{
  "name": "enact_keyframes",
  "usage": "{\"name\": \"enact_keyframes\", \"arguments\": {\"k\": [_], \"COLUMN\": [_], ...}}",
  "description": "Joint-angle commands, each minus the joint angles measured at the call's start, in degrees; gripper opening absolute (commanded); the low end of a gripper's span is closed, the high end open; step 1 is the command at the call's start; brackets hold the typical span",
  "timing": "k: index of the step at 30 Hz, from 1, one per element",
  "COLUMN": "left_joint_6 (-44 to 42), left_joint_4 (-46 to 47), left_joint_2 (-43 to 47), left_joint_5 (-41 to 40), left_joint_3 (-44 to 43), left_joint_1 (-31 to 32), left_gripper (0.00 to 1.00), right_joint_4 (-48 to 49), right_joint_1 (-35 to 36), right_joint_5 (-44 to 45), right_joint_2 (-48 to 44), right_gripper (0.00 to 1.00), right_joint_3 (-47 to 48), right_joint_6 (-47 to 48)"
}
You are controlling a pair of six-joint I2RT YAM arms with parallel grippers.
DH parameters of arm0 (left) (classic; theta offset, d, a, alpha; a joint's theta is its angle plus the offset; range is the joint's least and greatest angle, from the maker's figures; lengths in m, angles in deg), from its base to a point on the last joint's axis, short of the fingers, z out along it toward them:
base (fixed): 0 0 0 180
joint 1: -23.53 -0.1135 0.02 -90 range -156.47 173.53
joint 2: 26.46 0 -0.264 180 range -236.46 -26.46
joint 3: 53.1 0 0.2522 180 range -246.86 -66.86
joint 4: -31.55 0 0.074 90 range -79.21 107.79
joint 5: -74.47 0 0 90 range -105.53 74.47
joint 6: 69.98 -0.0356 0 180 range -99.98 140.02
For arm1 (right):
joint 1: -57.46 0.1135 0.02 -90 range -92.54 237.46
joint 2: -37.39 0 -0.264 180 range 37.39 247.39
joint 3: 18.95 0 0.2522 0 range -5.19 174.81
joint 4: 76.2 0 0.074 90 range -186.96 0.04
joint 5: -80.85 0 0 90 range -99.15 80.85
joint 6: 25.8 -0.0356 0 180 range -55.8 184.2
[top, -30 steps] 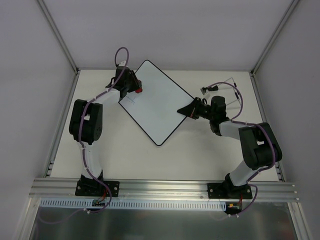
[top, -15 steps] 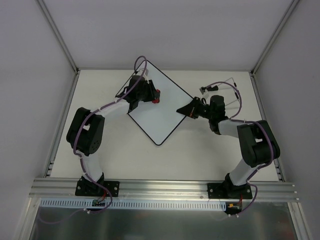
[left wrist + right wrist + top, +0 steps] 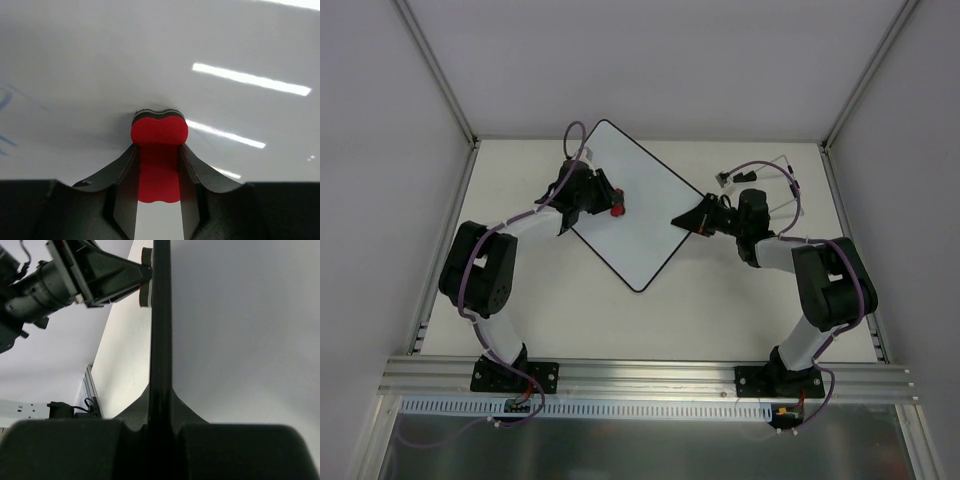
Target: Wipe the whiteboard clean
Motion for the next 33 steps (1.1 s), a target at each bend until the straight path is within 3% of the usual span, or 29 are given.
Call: {"name": "enact_keyframes", "arguments": {"k": [1, 15, 26, 33], "left_joint_6": [0.3, 2.1, 2.5, 0.8], "left_joint_4": [-7.8, -7.1, -7.1, -7.1], "left_joint_2": [-4.5, -15.4, -16.1, -14.2], "left_joint_5": [-2.2, 2.1, 4.6, 8.1], "left_joint_3": [3.1, -8.0, -9.8, -12.0], "left_joint_1": [-5.7, -22.0, -22.3, -18.2], "left_gripper": [0.00, 0.00, 0.00, 0.00], "right_joint_4": [7.1, 7.1, 7.1, 7.0], "right_joint_1": [4.6, 3.9, 3.7, 3.7], "right_joint_5": [-19.2, -19.4, -19.2, -19.9], "right_joint_2": [-2.4, -3.8, -4.3, -4.1], "right_gripper": [0.00, 0.00, 0.00, 0.00], "right_joint_3": [3.7, 3.2, 2.7, 2.9], "right_joint_6": [4.0, 3.5, 3.6, 4.0]}}
